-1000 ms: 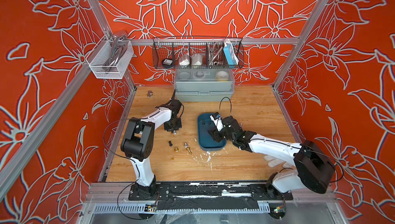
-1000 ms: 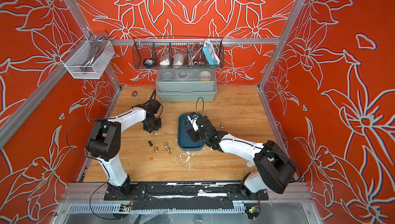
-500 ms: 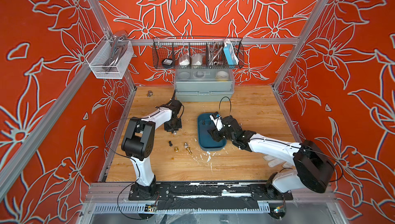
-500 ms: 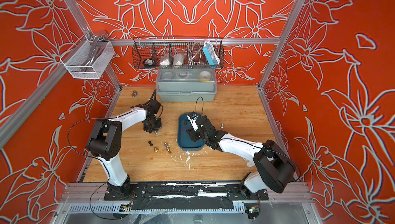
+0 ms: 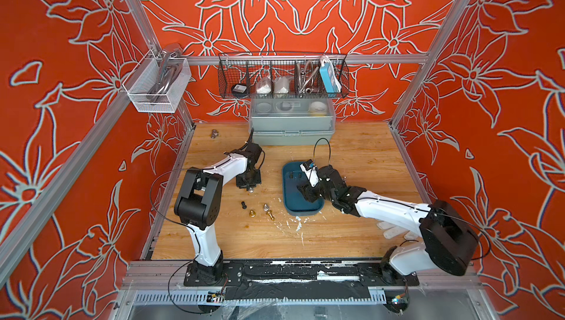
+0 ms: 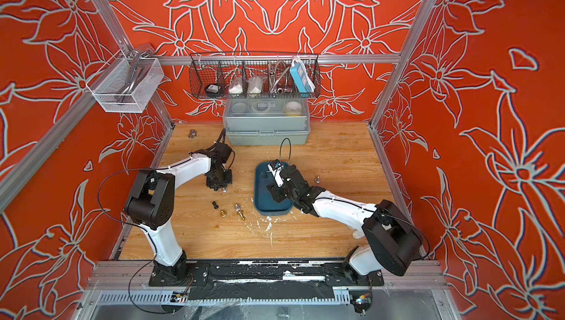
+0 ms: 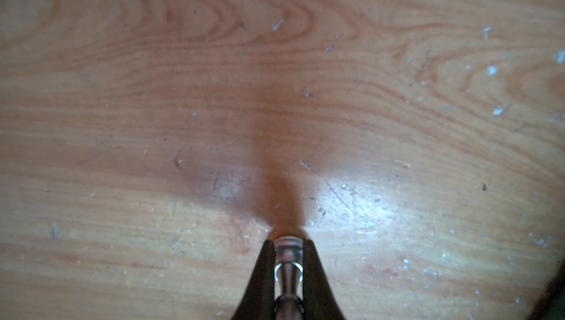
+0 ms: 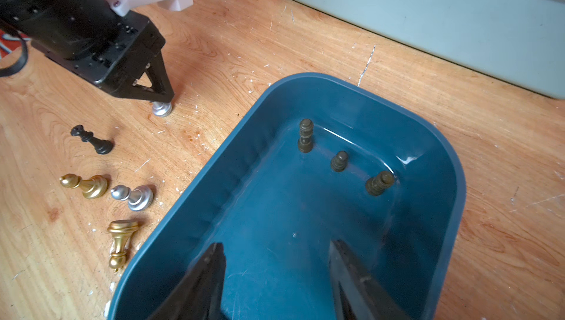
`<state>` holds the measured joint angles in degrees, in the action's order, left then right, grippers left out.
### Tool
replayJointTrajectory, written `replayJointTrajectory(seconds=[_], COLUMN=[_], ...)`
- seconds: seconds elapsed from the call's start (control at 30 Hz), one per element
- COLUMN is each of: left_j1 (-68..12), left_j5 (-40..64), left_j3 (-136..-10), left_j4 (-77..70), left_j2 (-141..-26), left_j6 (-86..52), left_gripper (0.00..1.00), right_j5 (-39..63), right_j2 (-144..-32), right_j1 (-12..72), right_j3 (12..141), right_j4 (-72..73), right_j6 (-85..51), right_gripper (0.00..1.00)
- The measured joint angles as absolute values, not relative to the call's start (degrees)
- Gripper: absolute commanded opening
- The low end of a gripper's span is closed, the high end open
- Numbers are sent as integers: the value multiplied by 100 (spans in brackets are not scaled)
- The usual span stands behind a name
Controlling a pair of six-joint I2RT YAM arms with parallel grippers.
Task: Put the chess pieces into the storage box
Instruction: Pick up the chess piece at the center of the board, then place the chess piece in the storage box.
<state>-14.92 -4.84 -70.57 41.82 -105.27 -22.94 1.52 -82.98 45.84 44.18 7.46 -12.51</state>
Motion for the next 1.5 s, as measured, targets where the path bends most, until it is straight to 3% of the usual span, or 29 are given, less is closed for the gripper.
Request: replayJointTrajectory(seconds=[0.4, 0.73, 0.93, 1.3, 1.5], left_j1=[-2521, -3750, -3815, -3813, -3809], left_j5=[-897, -827, -587, -480, -617], left_j3=[-8095, -9365, -9452, -9668, -9896], left_j4=[4836, 5092, 5048, 4936, 4884], left_j2=[-9559, -9915, -10715, -11607, -12016], left_j6=[-2338, -2386, -2383, -2335, -2296], left_gripper=[10, 10, 10, 10, 10], right_j5=[-471, -913, -1083, -1264, -1188], right_j2=[-7625, -6375, -6250, -6178, -6125], right_j1=[4541, 3896, 3815, 3815, 3815], right_j3=[4160, 3052, 2969, 2886, 2786], right_j4=[829, 1352, 1441, 1566, 1721], right_j6=[-1459, -2012, -2154, -2185, -2176], right_gripper=[60, 78, 91, 92, 98])
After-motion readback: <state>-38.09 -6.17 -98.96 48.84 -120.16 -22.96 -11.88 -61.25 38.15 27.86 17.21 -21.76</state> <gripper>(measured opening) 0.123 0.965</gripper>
